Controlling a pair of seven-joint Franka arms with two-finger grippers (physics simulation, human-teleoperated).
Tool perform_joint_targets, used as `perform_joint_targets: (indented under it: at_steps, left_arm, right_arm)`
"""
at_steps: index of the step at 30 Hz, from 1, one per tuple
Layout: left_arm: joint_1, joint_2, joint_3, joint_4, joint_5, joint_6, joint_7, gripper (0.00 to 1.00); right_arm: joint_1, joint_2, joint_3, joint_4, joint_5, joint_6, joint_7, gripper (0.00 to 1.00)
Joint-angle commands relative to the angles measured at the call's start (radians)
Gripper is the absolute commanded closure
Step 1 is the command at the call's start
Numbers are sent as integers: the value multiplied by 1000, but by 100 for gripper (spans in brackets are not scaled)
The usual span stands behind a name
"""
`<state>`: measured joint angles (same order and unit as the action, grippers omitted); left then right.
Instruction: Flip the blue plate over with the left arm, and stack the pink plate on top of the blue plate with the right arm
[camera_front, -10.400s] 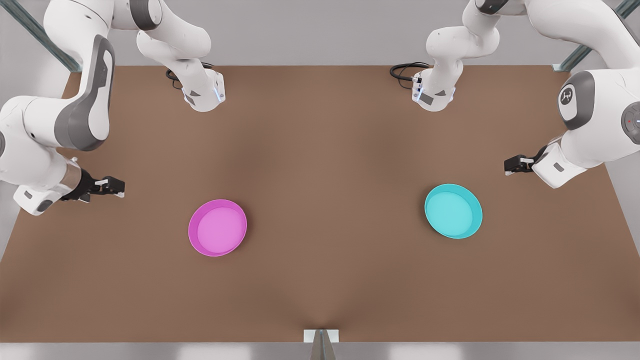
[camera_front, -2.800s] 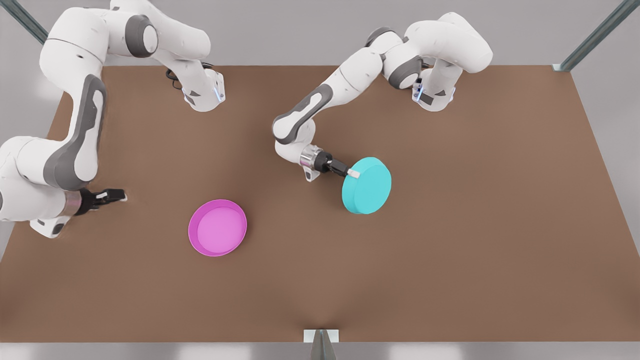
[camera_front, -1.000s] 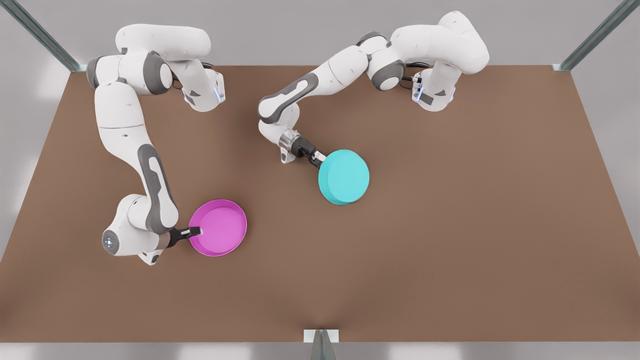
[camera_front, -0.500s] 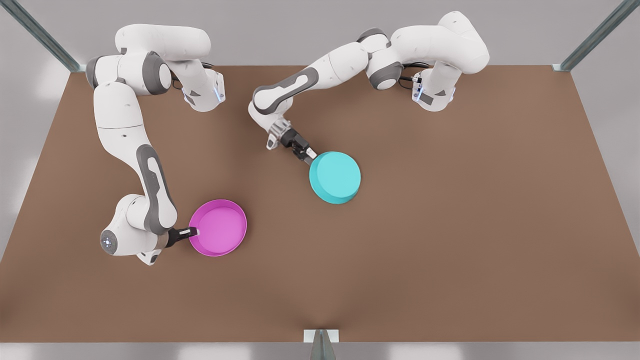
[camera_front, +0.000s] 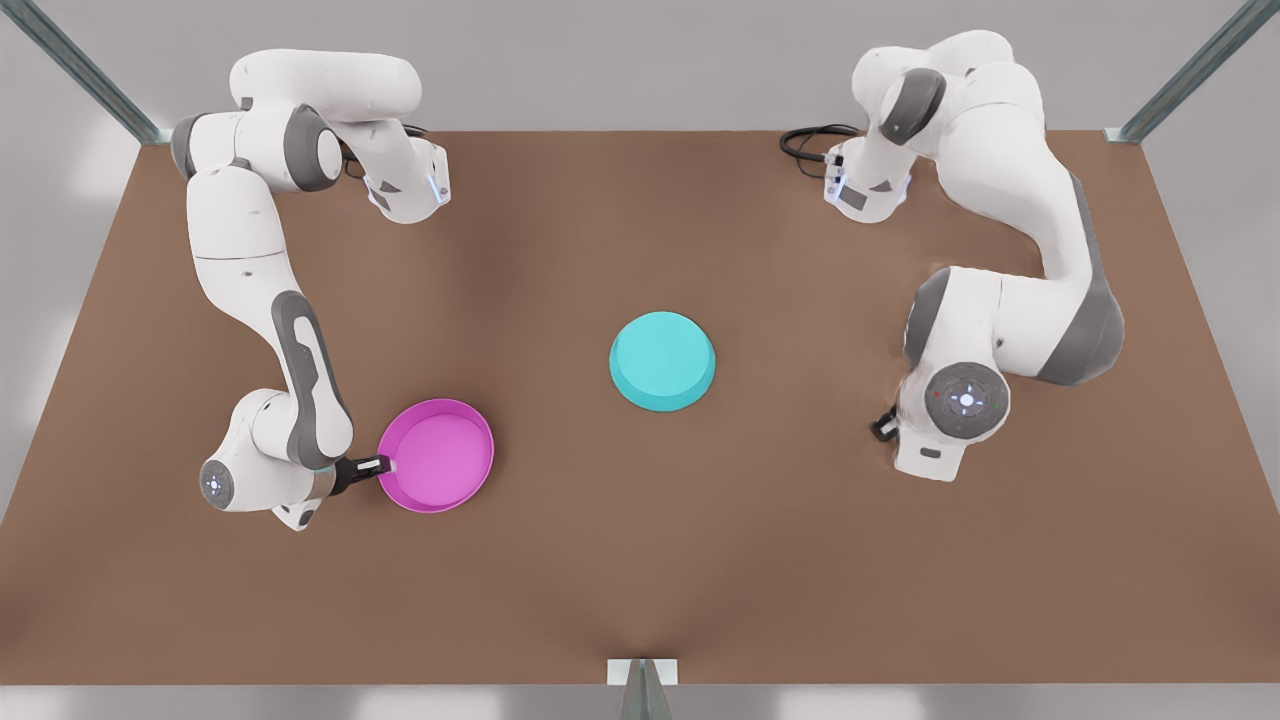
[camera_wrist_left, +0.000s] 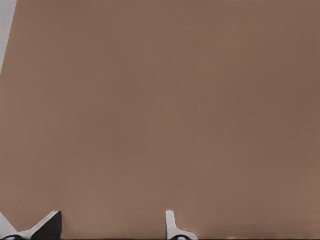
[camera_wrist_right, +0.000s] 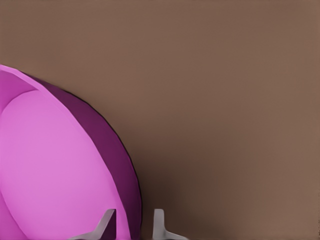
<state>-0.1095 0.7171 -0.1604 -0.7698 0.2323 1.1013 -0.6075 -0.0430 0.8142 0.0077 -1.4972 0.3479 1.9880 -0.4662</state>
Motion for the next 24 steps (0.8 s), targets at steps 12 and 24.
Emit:
perform_joint_targets:
  at_steps: [12,24]
  left_arm:
    - [100,-478,-18,-648,-86,378,584,0]
    - [103,-502,-8,-643,-122,361,586,0]
  right_arm:
    - [6,3,0,2,0,9,1,60]
    - [8,10,0,2,0,11,-26,79]
